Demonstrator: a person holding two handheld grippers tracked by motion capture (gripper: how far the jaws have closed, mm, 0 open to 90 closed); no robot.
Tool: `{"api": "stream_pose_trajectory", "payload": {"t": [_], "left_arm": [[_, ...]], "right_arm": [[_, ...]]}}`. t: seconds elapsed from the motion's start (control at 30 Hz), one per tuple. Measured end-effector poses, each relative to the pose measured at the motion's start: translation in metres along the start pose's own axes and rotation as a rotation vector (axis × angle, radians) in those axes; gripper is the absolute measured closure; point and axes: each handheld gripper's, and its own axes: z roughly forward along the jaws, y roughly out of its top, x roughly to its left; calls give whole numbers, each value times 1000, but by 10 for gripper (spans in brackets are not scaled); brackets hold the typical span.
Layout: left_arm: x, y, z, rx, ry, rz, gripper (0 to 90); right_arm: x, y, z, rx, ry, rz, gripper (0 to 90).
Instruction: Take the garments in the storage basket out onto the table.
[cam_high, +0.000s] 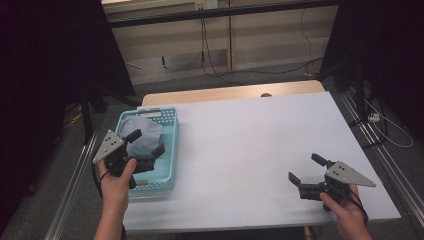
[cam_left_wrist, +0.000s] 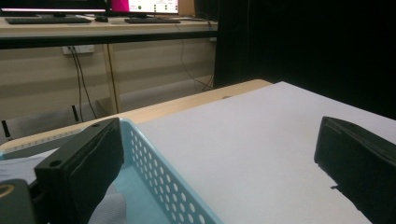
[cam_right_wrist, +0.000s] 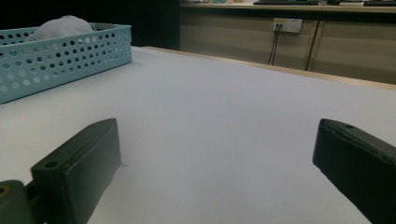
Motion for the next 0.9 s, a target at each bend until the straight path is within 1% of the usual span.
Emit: {"api": "stream_pose_trajectory", "payload": {"t": [0.17,0.23,0.27,0.33,0.5,0.6,0.63,0.7,0.77,0.9], "left_arm": [[3,6,6,-3,-9,7,18],[5,8,7,-3,-7,14,19],[5,9,7,-2,-5,15,18],[6,9,8,0,-1,10,19],[10,8,10,27,9,24,19],[13,8,9,30,12,20,19],[14,8,8,23,17,8,19],[16,8,8,29,20,11,19],[18,8,8,28,20,16,19],[23,9,9,20,28,11,19]], "right_arm": [[2,0,-1,4,9,-9,4],[2,0,0,3,15,-14,4],[2,0,1,4,16,-8,4],[2,0,2,5,19,-11,5],[4,1,8,9,39,-12,5],[6,3,13,11,52,-19,6],[7,3,15,12,57,-22,6],[8,3,16,15,65,-30,6],[10,3,16,18,70,-27,6],[9,2,14,14,69,-29,6]]}}
